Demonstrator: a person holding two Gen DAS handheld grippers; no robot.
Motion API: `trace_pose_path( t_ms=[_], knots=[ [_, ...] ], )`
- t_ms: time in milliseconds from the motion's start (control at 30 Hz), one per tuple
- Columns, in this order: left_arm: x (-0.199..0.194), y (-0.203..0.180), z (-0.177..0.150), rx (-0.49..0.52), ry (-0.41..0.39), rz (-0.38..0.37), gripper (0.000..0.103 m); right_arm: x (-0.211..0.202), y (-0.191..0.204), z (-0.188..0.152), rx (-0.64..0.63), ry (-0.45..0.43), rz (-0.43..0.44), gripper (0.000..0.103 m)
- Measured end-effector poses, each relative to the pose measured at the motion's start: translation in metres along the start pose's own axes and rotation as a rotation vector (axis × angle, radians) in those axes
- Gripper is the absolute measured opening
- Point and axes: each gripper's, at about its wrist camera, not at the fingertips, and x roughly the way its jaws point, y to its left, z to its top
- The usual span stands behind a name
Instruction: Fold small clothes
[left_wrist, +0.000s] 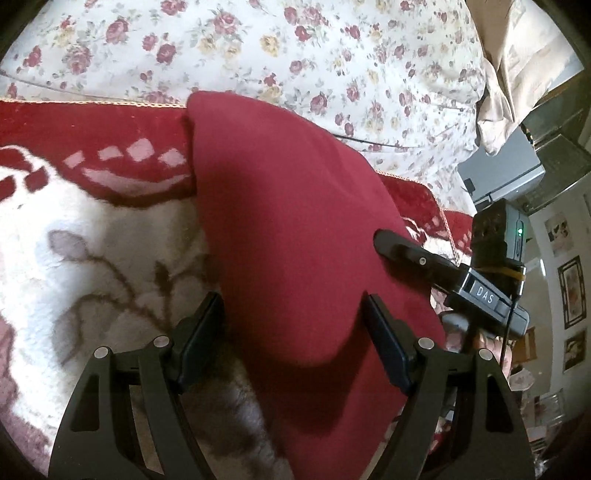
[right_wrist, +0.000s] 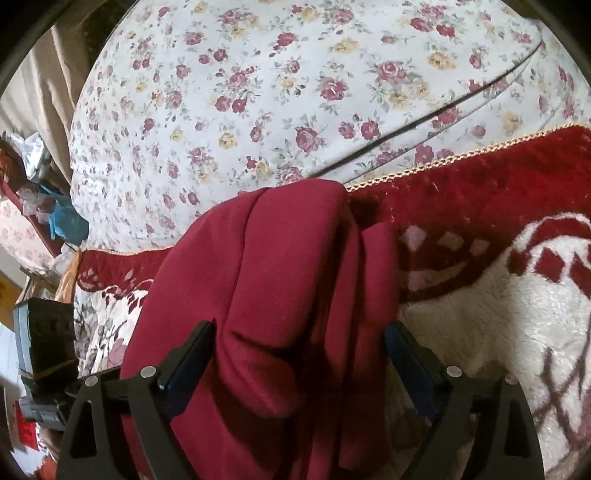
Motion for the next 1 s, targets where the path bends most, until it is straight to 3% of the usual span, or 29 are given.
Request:
trace_pose_path(
  t_ms=[300,600,667,800,933,1000],
  knots=[
    [0.012,-0.004,0.002,0.050,-0.011,0.015,0.083,0.005,-0.007,-0.004,0.025,0.011,0.033,0.096],
    [0.012,-0.003,0.001,0.054,-0.013,0.015,0.084,0.003,-0.003,-0.010,0.010,0.002,0.013,0.095],
    [0.013,-0.002,0.002,0.056,-0.014,0.016,0.084,0.003,0.000,-0.009,-0.005,0.000,0.008,0.092],
    [0.012,-0.003,0.002,0.067,-0.021,0.011,0.084,-0.001,0.015,-0.009,-0.081,-0.023,-0.018,0.074],
    [0.007,-0.006,0.000,0.097,-0.037,0.012,0.069,-0.006,0.029,-0.008,-0.124,-0.038,-0.042,0.056],
    [-0.001,-0.009,-0.001,0.098,-0.047,0.011,0.062,-0.010,0.035,-0.007,-0.126,-0.043,-0.048,0.052]
  ],
)
